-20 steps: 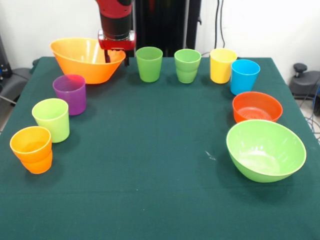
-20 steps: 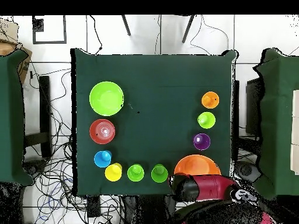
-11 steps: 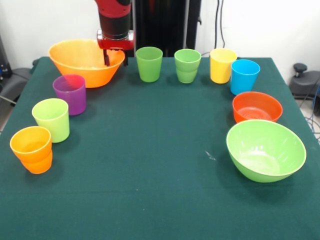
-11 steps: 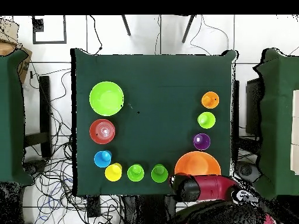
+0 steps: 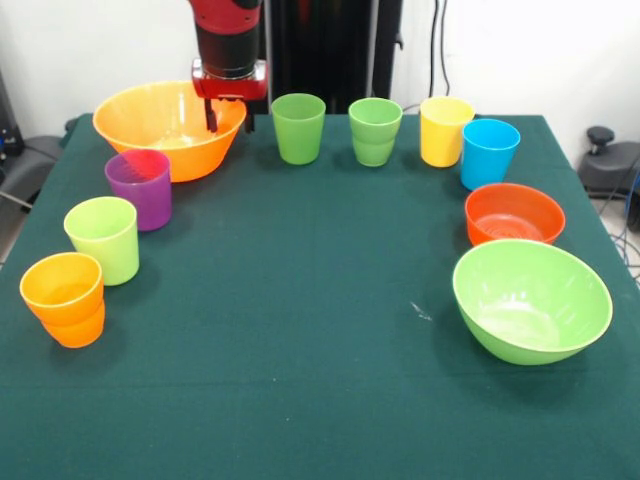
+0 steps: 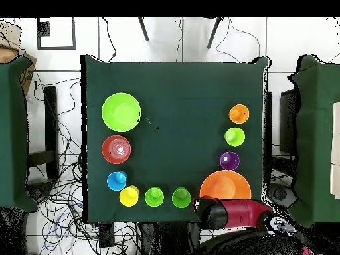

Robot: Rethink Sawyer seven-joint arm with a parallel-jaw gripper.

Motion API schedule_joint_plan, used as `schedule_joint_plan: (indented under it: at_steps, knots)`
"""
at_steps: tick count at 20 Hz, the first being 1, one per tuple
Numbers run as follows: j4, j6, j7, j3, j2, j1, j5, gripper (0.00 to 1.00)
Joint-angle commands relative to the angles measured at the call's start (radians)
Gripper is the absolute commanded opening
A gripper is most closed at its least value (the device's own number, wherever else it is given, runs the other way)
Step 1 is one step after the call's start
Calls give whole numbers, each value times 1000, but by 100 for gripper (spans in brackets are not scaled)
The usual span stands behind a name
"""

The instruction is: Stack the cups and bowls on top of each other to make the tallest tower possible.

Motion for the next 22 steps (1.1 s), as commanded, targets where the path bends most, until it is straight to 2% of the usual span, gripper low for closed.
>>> schedule_joint_plan:
  at_steps: [1,22]
  knots:
    - [-78,-47,-8,106,16,2,-60,100]
    - [-83,-62,-7,100,32,-3,-73,100]
